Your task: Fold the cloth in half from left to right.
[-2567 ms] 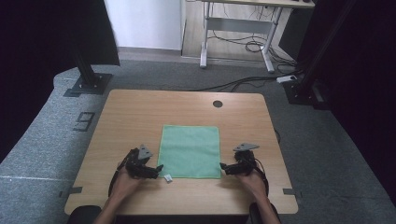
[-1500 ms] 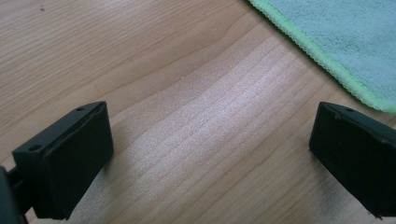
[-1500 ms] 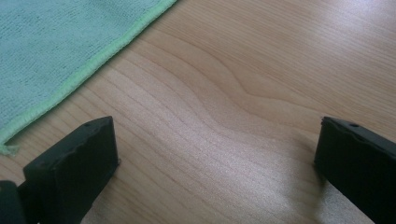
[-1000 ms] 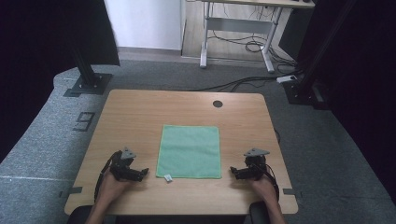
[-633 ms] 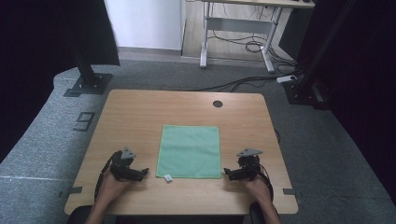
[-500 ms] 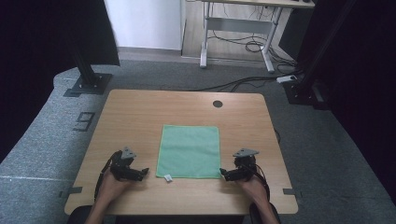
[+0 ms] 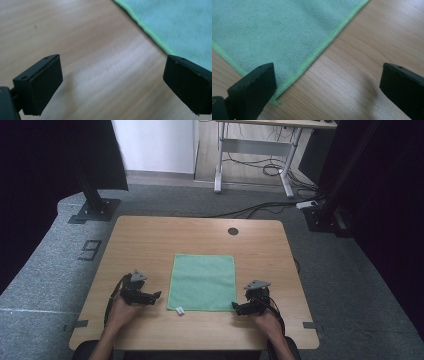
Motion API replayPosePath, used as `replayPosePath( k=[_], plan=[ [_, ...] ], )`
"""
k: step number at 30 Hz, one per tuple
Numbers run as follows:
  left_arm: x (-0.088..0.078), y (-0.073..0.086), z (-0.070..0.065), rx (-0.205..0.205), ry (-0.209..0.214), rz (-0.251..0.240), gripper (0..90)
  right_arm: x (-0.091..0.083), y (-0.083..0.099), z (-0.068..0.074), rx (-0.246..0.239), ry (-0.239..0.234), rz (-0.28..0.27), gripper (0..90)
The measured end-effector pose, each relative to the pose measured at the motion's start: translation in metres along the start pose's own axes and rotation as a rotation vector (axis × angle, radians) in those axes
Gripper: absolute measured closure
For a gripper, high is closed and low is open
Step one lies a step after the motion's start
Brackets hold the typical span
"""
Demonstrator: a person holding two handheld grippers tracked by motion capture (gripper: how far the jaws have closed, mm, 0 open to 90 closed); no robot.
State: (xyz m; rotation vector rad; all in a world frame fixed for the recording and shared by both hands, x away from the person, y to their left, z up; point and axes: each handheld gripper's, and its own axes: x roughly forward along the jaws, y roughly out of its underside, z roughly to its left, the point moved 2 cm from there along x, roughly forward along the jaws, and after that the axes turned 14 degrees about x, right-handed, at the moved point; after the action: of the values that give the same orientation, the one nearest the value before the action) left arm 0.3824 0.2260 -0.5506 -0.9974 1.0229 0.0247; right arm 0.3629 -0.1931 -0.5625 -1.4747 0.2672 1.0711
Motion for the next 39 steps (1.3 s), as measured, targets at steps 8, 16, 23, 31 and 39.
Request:
replayPosePath(
  k=[8, 16, 23, 31, 39],
  plan=[
    [0.021, -0.039, 0.022, 0.002, 0.017, -0.009, 3.6, 0.002, 0.002, 0.0, 0.0, 0.011, 0.012, 0.4],
    [0.045, -0.064, 0.038, 0.022, -0.004, -0.01, 4.5, 0.002, 0.003, -0.002, 0.015, -0.007, 0.012, 0.5],
    [0.071, -0.083, 0.051, 0.007, -0.027, -0.02, 5.4, 0.002, 0.003, -0.002, 0.012, -0.012, 0.011, 0.5],
    [0.099, -0.087, 0.063, -0.025, -0.077, 0.022, 6.3, 0.002, 0.003, -0.002, 0.011, -0.011, 0.01, 0.5],
    [0.1, -0.078, 0.061, -0.023, -0.107, 0.052, 5.4, 0.002, 0.004, -0.002, 0.007, -0.014, 0.011, 1.1]
  ],
)
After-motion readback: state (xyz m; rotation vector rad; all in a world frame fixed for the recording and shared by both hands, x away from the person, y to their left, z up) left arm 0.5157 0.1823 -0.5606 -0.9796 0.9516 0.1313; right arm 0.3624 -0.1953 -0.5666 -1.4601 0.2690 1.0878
